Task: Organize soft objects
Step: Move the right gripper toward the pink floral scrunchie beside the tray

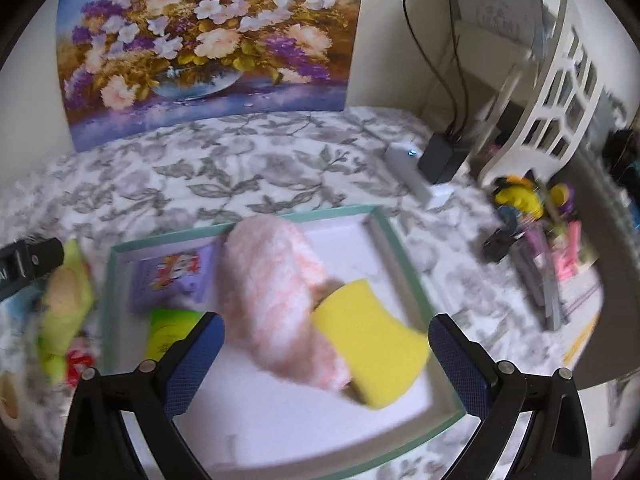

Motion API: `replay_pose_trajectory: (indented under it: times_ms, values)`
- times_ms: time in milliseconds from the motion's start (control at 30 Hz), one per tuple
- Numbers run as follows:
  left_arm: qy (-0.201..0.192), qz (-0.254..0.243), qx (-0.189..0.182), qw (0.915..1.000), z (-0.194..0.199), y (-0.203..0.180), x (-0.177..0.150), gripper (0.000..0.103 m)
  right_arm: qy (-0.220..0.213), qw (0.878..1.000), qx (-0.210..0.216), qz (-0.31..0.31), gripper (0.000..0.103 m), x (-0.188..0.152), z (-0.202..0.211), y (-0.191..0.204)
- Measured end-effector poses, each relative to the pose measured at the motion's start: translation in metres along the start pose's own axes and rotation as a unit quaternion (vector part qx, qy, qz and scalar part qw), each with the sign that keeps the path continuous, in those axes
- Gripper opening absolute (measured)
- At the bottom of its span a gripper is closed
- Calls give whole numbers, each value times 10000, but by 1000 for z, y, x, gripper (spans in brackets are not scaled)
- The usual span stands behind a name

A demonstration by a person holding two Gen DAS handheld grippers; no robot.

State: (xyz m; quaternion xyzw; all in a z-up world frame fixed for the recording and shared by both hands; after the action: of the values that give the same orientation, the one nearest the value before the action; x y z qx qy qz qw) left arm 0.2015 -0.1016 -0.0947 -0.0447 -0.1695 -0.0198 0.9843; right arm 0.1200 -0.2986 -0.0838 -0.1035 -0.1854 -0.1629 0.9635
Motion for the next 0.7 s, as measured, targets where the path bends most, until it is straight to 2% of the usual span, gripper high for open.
replay_pose_trajectory:
  times_ms: [267,700]
  values:
    - [-152,26,75,9999,27,21,-10,99,139,9984,546,105,103,-17,9,18]
    - [-191,124,393,9990,60,58,-41,99,-101,9970,722,269,103,-40,49,39]
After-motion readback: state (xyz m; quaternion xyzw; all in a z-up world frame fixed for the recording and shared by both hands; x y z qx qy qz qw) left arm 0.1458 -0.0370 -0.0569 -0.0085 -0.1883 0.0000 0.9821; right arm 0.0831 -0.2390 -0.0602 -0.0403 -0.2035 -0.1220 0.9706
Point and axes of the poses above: each gripper's, at about its wrist camera, not at the fingertips, and z roughly against the way its jaws point, y to its left, x to its top, the point moved 4 cm from there along -z, roughly the way its jaws point, and after that the axes turned 10 degrees about y, right-handed, at the moved point
